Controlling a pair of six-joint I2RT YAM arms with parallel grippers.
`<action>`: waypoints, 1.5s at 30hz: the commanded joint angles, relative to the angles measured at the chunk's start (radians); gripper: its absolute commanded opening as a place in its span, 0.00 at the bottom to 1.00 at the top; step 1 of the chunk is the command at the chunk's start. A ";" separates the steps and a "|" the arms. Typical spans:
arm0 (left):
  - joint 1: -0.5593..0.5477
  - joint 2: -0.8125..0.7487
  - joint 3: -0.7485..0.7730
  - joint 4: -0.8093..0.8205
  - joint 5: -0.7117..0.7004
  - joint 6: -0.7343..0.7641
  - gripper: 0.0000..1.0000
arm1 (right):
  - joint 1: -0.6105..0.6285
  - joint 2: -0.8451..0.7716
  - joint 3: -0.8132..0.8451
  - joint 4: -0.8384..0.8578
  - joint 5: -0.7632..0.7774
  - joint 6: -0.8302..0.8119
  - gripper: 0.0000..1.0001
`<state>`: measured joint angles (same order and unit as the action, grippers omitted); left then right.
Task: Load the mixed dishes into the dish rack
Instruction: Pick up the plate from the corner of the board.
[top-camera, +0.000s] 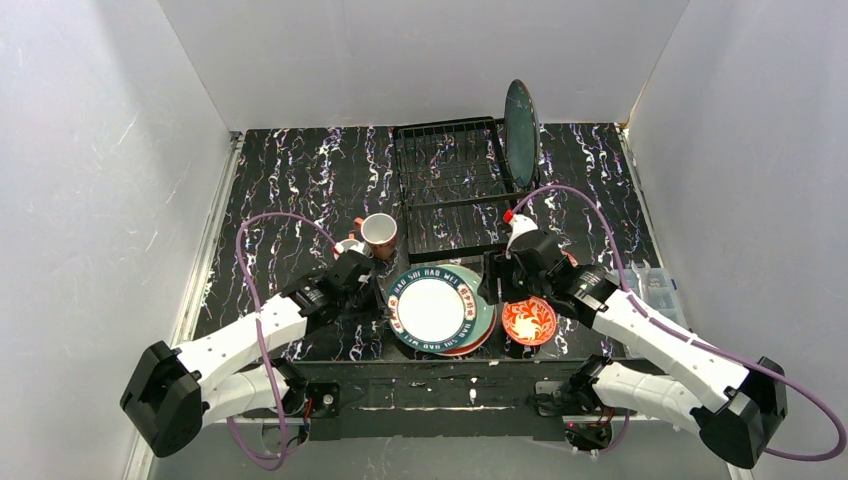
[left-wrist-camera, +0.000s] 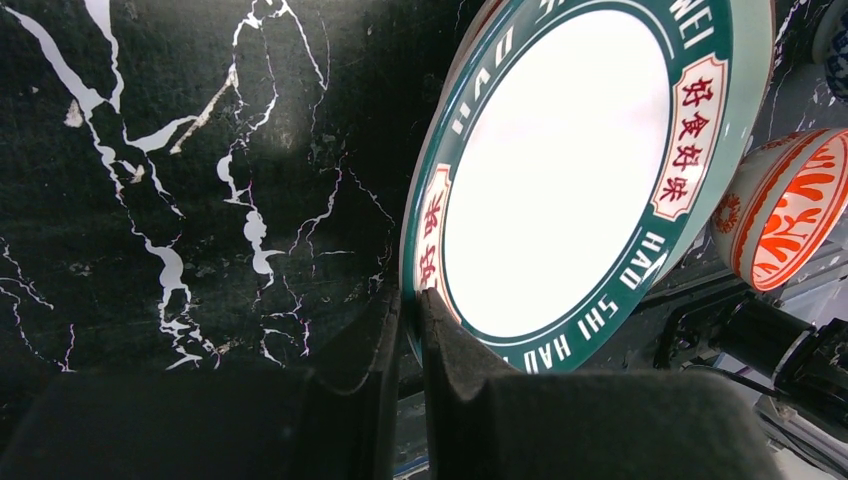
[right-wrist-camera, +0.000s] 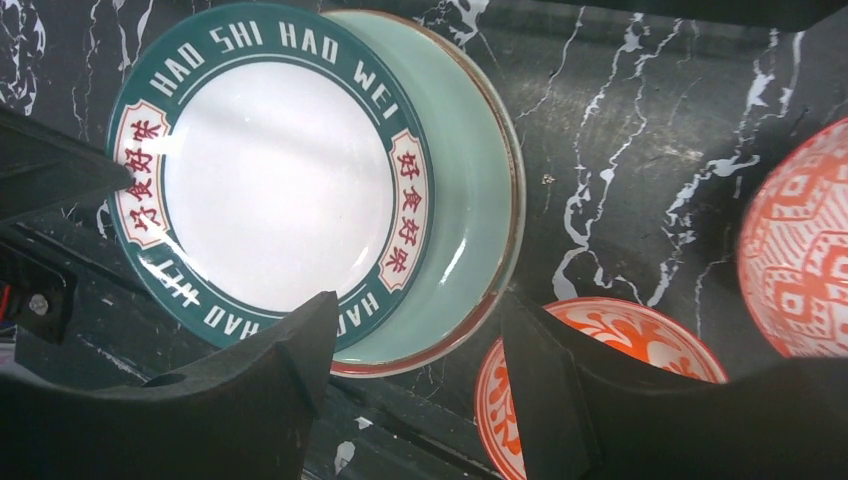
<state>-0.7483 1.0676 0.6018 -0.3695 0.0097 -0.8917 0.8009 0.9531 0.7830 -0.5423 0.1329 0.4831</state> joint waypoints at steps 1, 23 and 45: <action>-0.002 -0.029 -0.049 -0.064 -0.044 0.012 0.00 | 0.003 0.014 -0.035 0.093 -0.055 0.031 0.68; -0.001 -0.086 -0.103 -0.072 -0.042 0.001 0.00 | 0.001 0.137 -0.159 0.309 -0.141 0.106 0.69; -0.002 -0.100 -0.143 -0.056 -0.040 -0.004 0.00 | -0.070 0.180 -0.304 0.594 -0.339 0.161 0.67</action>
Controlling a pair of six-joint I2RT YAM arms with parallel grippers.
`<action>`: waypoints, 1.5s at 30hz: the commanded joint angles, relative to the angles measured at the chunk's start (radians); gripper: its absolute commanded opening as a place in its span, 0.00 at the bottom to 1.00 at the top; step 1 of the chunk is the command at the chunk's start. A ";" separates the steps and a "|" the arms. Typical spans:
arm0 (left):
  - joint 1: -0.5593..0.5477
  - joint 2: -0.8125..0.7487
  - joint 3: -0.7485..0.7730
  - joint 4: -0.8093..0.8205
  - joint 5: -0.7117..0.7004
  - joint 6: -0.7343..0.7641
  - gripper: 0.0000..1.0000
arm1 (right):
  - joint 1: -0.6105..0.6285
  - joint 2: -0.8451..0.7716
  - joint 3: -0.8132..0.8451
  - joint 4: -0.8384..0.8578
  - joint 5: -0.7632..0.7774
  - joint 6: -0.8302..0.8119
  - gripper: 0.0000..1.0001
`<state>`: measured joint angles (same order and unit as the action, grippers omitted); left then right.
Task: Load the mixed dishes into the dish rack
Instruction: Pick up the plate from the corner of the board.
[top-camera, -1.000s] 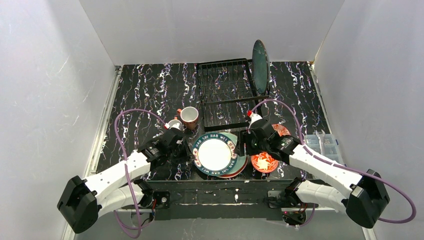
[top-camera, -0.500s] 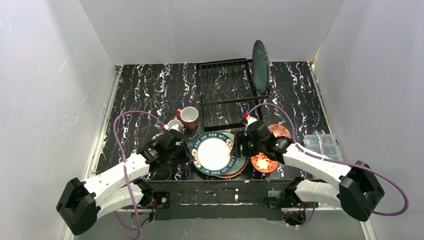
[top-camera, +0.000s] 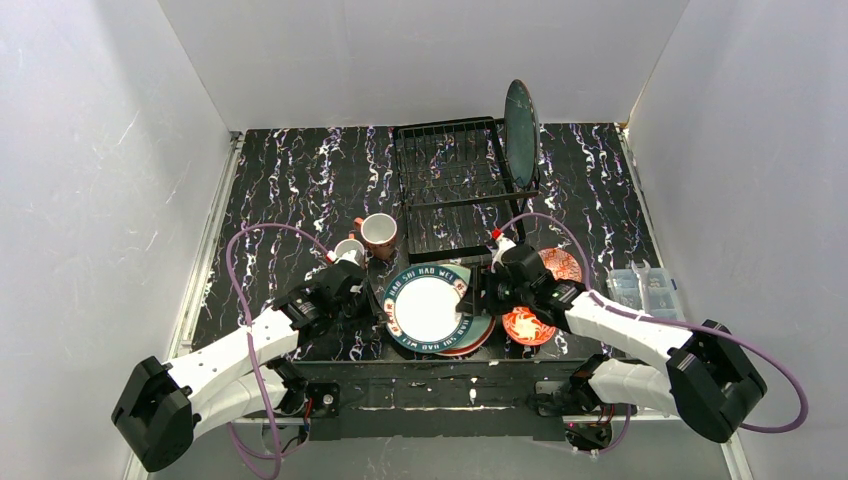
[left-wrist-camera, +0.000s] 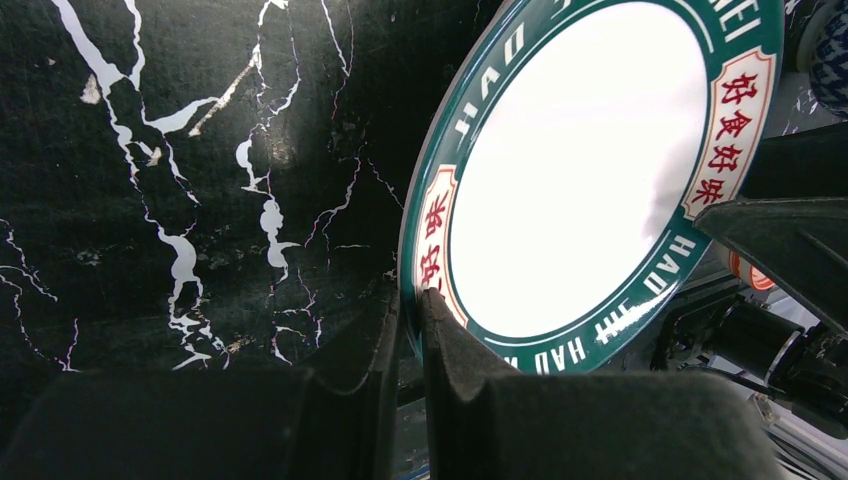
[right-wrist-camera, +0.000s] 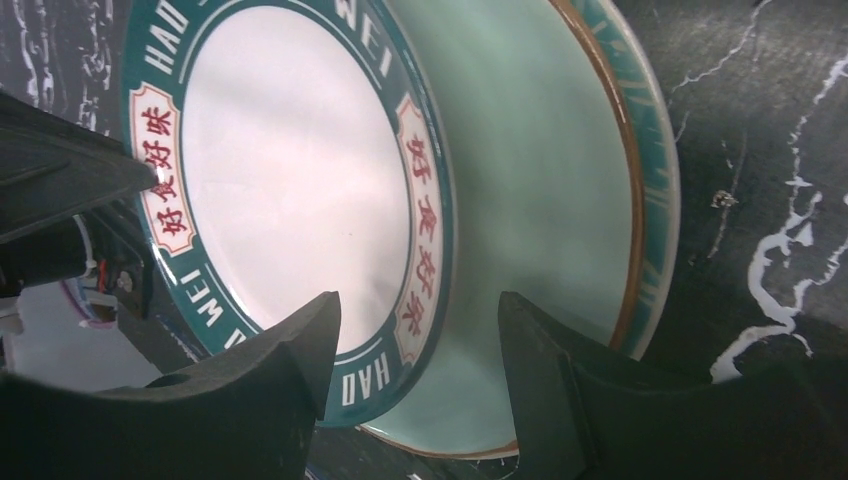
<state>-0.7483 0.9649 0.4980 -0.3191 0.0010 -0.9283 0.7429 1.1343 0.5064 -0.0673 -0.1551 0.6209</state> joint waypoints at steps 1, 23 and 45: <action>-0.001 0.002 -0.041 -0.105 -0.032 0.033 0.00 | -0.016 -0.001 -0.033 0.132 -0.057 0.028 0.67; -0.002 0.007 -0.058 -0.087 -0.029 0.032 0.00 | -0.049 0.060 -0.140 0.383 -0.167 0.128 0.42; -0.001 0.017 -0.043 -0.075 -0.018 0.047 0.00 | -0.054 -0.018 -0.215 0.554 -0.197 0.224 0.11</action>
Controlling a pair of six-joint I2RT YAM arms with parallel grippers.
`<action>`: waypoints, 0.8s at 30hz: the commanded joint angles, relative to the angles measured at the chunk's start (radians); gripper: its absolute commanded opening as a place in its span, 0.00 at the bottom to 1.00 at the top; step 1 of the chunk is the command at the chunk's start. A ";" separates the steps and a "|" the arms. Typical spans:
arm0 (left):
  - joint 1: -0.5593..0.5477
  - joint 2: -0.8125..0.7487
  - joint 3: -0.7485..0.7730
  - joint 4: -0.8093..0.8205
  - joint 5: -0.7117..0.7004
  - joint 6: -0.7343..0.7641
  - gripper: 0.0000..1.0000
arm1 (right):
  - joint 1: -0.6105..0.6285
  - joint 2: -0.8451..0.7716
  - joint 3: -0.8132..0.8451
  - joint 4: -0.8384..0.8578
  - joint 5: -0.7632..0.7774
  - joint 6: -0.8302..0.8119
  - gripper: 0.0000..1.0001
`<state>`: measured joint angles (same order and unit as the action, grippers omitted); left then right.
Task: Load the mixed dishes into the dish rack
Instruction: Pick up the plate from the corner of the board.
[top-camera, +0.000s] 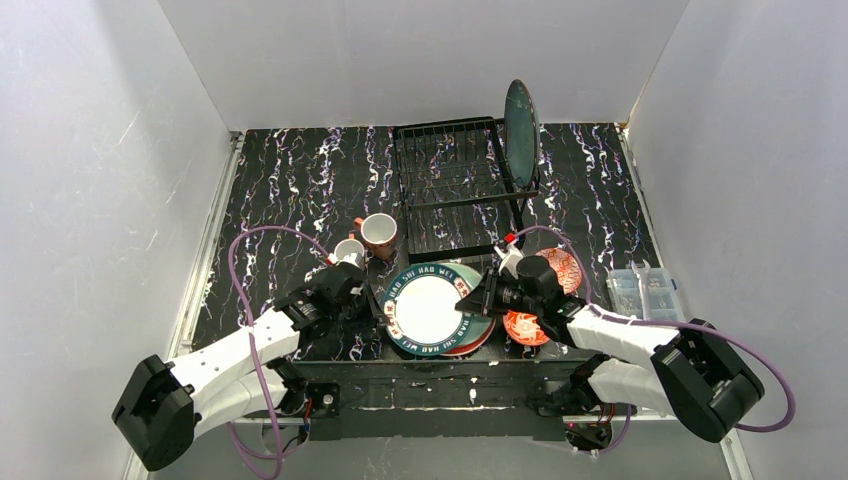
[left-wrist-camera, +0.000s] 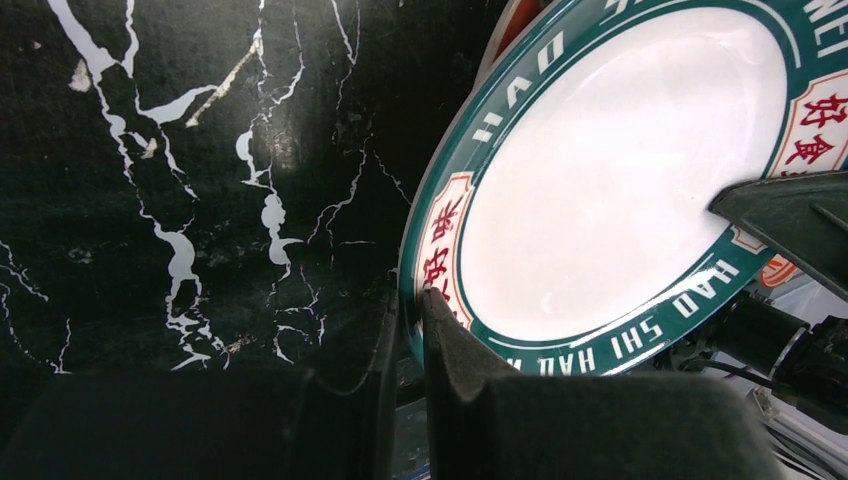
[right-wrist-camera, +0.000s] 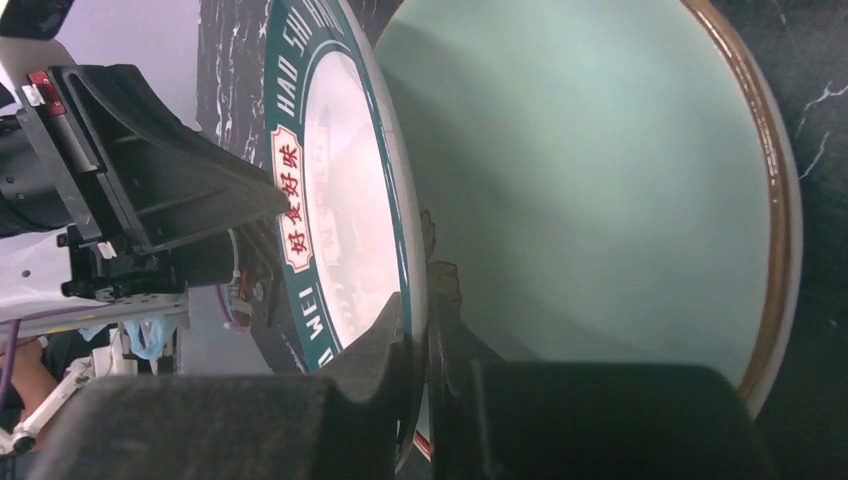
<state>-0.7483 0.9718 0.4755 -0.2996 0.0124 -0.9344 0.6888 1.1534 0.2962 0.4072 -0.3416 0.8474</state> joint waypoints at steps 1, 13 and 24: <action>-0.001 0.008 -0.019 -0.096 -0.029 0.056 0.00 | 0.000 -0.045 -0.002 0.080 -0.011 -0.001 0.07; -0.002 -0.010 0.050 -0.149 -0.032 0.091 0.10 | -0.001 -0.131 0.040 0.000 -0.007 -0.003 0.01; -0.002 -0.047 0.137 -0.227 -0.026 0.132 0.52 | 0.000 -0.243 0.142 -0.210 0.050 -0.072 0.01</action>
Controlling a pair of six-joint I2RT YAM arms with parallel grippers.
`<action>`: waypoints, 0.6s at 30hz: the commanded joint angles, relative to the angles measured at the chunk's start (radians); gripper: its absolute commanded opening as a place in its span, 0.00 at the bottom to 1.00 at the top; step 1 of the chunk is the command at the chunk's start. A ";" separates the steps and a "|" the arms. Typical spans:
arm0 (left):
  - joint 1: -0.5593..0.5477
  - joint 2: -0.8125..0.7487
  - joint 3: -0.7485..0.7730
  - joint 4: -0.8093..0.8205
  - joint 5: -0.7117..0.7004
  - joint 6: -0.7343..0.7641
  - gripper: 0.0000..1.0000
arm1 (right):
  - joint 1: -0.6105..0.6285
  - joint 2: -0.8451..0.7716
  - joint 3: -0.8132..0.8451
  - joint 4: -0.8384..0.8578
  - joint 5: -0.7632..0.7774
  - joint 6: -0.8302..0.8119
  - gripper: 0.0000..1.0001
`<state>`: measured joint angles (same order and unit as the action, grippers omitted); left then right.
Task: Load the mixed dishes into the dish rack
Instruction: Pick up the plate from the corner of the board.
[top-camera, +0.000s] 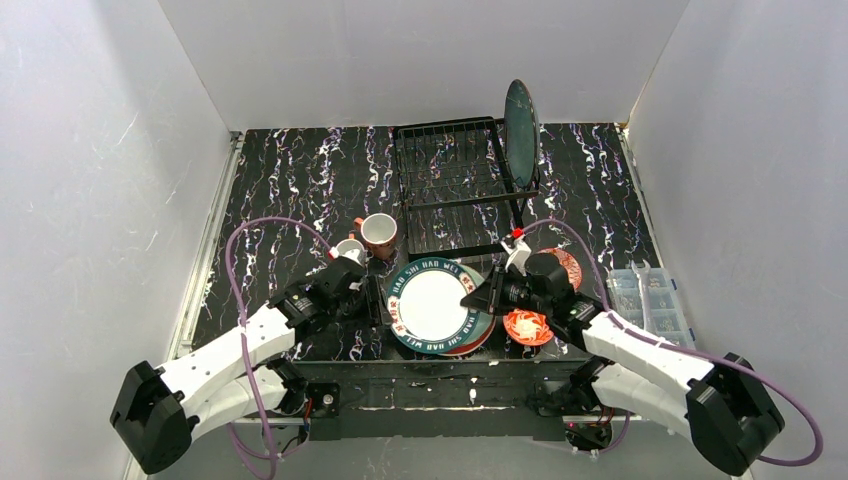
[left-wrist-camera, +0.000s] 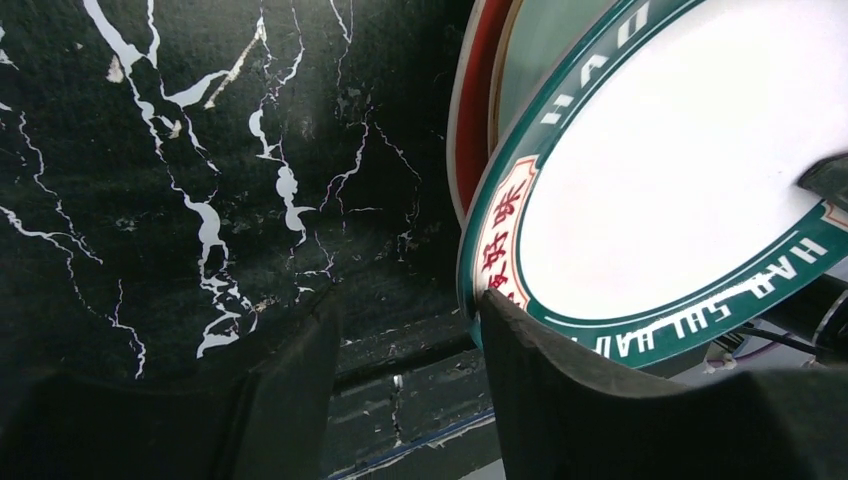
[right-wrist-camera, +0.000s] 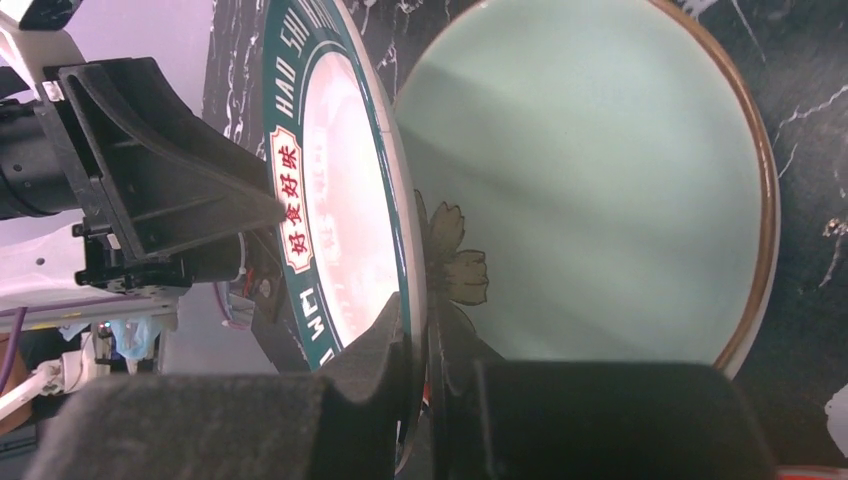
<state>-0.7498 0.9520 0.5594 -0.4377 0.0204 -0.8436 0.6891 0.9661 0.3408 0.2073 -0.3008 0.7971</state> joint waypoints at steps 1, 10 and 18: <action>0.000 -0.031 0.067 -0.098 -0.036 0.048 0.55 | -0.001 -0.062 0.109 -0.033 0.011 -0.033 0.01; 0.000 -0.052 0.162 -0.183 -0.055 0.114 0.84 | -0.001 -0.111 0.192 -0.158 0.021 -0.096 0.01; 0.000 -0.079 0.264 -0.258 -0.093 0.198 0.98 | -0.001 -0.136 0.297 -0.308 0.028 -0.177 0.01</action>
<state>-0.7498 0.8944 0.7467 -0.6258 -0.0288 -0.7139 0.6891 0.8677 0.5381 -0.0685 -0.2775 0.6693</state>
